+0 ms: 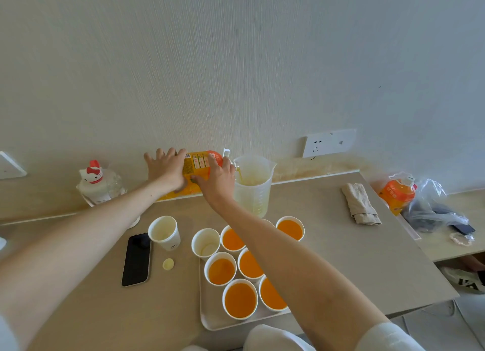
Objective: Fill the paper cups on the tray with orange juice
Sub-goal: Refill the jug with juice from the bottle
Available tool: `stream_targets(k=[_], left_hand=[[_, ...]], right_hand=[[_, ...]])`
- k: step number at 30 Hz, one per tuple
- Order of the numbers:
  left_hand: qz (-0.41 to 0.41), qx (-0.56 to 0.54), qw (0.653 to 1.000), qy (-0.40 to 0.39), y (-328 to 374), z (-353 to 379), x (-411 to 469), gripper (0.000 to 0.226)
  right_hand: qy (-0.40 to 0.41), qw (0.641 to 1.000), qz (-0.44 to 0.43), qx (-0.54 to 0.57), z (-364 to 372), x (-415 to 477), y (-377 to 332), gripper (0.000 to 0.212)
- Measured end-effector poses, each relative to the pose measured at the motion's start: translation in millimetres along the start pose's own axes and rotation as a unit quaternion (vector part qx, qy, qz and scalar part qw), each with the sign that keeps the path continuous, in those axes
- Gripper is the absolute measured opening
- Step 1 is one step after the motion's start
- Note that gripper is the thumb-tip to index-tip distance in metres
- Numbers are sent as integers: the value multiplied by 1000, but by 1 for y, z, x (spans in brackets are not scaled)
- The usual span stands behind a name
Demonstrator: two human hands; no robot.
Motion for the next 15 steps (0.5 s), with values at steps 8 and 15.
stream_targets(k=[8, 15], left_hand=[[10, 2, 1000, 12, 2, -4, -2, 84], [11, 9, 1000, 17, 3, -6, -2, 83]], right_hand=[[3, 1000, 7, 1, 1, 0, 1, 75], [8, 1000, 8, 6, 1, 0, 1, 73]])
Point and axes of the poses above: each hand's wrist, its own x-axis towards the middle knuckle, its own z-axis out of the palm, y = z × x, the point moved 7 cm from there along x, towards the middle knuckle, and after that the axes turned 4 degrees about -x, right-handed, at the moved point
